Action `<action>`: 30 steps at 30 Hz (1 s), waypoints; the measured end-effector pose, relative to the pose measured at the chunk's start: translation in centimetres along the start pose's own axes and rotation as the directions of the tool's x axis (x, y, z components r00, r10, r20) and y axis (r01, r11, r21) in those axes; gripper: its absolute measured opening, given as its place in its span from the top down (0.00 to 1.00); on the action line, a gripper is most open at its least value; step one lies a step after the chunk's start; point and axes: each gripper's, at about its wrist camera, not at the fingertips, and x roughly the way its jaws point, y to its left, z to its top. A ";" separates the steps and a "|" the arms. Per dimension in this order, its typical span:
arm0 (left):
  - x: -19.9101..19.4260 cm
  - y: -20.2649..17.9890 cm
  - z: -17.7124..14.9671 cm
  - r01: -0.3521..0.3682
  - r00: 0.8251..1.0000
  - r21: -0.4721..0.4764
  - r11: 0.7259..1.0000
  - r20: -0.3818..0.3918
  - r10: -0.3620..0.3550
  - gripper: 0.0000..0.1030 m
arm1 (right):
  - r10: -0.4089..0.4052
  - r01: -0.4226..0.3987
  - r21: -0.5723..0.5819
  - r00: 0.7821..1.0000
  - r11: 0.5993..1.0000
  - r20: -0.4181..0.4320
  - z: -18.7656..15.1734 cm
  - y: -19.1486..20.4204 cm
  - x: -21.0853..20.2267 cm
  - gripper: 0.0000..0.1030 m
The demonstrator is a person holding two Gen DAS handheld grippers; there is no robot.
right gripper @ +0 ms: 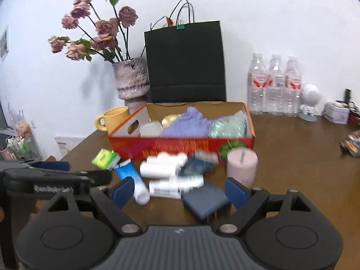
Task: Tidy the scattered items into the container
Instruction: 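Withdraw both tools from the box back over the table, then grasp the blue toothpaste tube with the left tool while the right tool grasps the black charger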
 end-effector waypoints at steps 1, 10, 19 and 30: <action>-0.5 0.1 -1.3 -0.005 1.000 -0.005 1.000 0.003 0.005 0.00 | -0.016 0.016 -0.001 1.000 1.000 0.003 -1.3 0.1 -0.3 0.16; -1.2 0.0 -6.8 -0.039 0.999 -0.015 0.999 0.028 0.040 0.00 | -0.054 0.055 0.010 0.994 0.998 -0.092 -7.1 0.4 -0.3 0.15; 0.6 -1.1 -7.0 -0.064 0.994 0.047 0.997 -0.082 0.068 0.00 | -0.079 0.082 0.019 0.987 0.996 -0.142 -7.7 0.8 0.9 0.06; 0.4 -1.0 -7.2 -0.065 0.994 0.040 0.997 -0.084 0.068 0.00 | -0.098 0.100 0.004 0.982 0.995 -0.160 -7.7 1.0 1.3 0.00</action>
